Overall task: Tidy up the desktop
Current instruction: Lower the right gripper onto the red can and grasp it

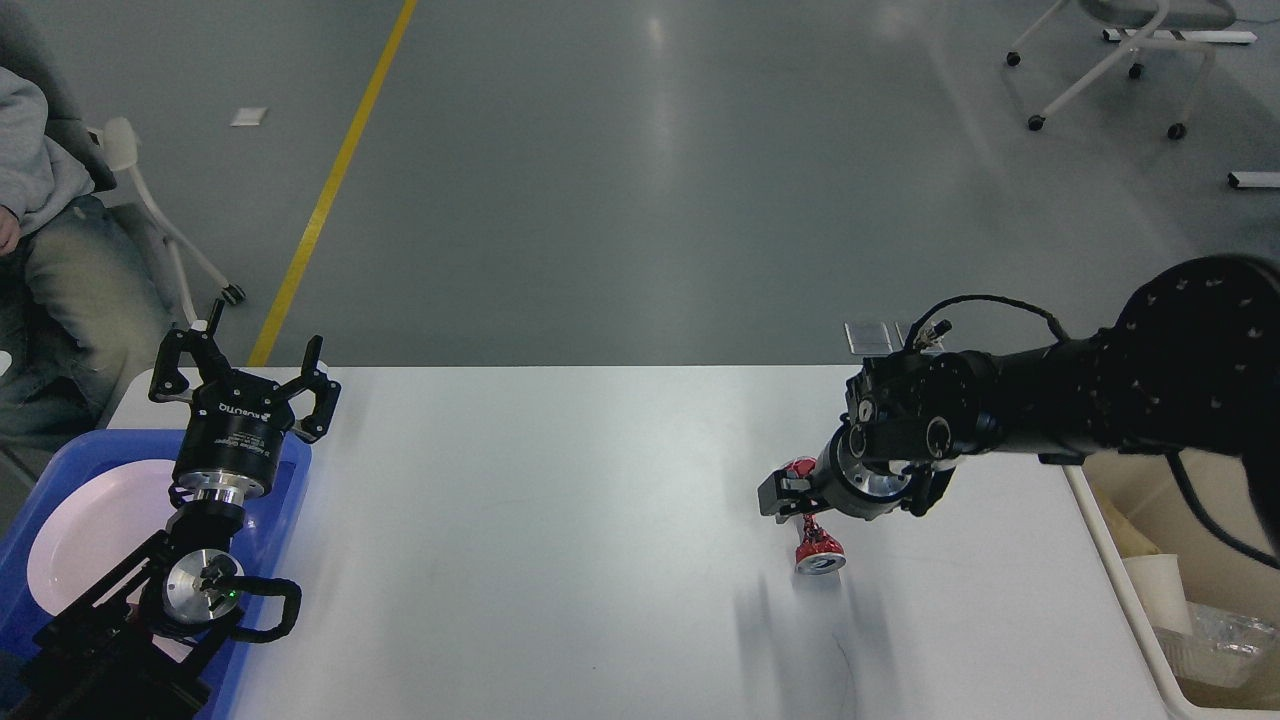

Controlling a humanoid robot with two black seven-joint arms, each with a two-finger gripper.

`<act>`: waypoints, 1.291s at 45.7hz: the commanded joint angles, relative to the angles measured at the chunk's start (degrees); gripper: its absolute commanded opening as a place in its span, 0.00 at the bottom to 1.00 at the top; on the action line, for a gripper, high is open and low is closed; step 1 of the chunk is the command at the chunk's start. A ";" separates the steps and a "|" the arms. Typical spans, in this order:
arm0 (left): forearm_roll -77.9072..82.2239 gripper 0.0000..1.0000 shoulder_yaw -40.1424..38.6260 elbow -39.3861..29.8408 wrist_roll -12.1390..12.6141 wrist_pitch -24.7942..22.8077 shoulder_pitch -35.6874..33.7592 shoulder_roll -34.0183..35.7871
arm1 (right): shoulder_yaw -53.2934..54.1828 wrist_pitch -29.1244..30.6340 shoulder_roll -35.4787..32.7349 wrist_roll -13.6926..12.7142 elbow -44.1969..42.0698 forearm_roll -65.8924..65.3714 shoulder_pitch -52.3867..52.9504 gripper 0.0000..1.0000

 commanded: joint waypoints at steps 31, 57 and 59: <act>-0.01 0.96 0.01 0.00 0.00 0.00 0.00 0.00 | 1.29 -14.67 4.46 0.00 -16.36 -9.54 -17.67 0.78; -0.01 0.96 0.01 0.00 0.00 0.00 0.00 0.00 | 3.31 -14.76 4.20 -0.18 -16.19 -5.85 -18.54 0.00; -0.01 0.96 0.01 0.00 0.00 0.00 0.00 0.00 | 3.31 -14.76 4.20 -0.26 -16.19 -5.58 -18.46 0.00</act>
